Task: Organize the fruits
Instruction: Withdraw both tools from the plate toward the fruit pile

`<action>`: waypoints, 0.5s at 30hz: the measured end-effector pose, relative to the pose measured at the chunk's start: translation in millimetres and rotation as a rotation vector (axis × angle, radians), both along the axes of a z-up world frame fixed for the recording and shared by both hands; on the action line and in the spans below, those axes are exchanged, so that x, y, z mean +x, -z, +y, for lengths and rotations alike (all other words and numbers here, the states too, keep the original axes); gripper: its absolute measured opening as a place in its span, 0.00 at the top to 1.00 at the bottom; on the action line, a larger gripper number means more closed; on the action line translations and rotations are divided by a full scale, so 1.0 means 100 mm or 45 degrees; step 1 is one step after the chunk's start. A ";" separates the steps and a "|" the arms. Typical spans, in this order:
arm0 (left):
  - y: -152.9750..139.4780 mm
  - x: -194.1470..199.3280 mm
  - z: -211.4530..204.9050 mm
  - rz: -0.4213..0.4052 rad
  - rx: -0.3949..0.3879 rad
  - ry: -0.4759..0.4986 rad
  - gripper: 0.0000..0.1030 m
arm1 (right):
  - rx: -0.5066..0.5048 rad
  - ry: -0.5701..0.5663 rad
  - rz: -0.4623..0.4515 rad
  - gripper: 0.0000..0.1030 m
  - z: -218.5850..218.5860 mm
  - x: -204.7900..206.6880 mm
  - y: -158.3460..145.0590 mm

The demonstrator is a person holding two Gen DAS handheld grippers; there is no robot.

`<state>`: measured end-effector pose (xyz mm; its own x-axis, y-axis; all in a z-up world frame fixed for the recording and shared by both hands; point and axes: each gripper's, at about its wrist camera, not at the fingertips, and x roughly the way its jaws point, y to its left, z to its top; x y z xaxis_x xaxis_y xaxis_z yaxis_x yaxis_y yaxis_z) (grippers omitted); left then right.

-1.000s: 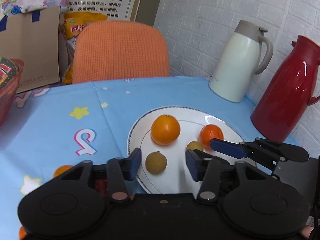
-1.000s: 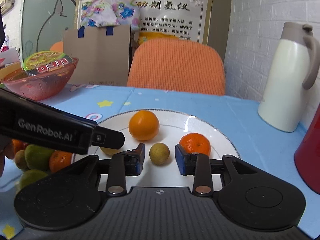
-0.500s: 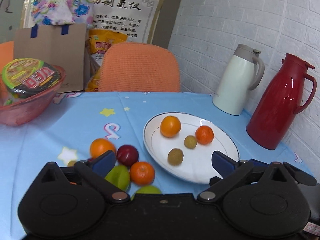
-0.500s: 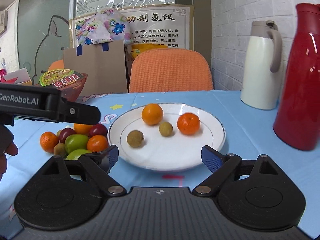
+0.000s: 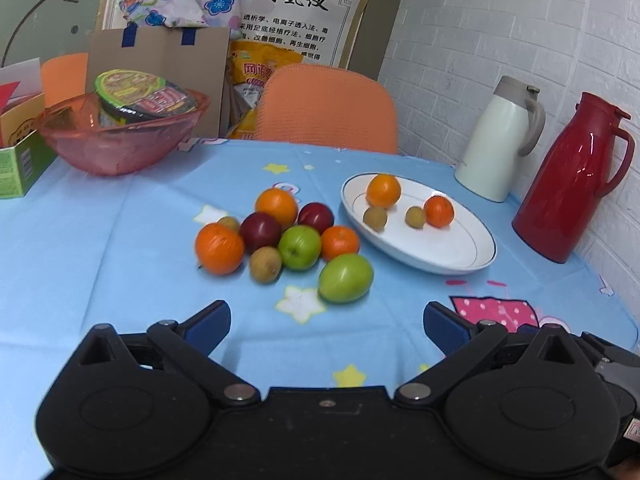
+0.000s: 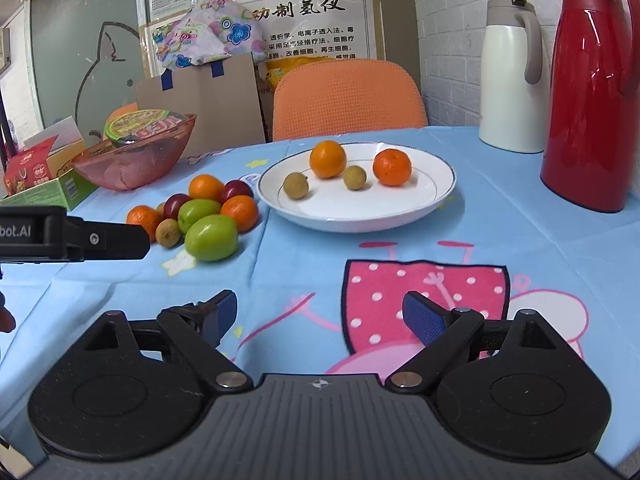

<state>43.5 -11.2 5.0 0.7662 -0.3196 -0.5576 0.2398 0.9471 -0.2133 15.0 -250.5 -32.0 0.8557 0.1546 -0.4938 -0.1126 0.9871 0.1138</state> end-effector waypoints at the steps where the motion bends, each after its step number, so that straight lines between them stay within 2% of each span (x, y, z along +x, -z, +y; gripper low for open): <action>1: 0.01 -0.03 0.04 0.002 -0.004 -0.008 0.00 | -0.003 -0.005 0.003 0.00 0.02 -0.01 0.01; 9: 0.01 -0.17 0.28 0.019 -0.068 -0.084 0.00 | -0.001 -0.078 0.015 0.00 0.22 -0.14 0.03; 15: 0.01 -0.19 0.34 0.016 -0.082 -0.081 0.00 | -0.002 -0.132 0.018 0.00 0.39 -0.09 -0.01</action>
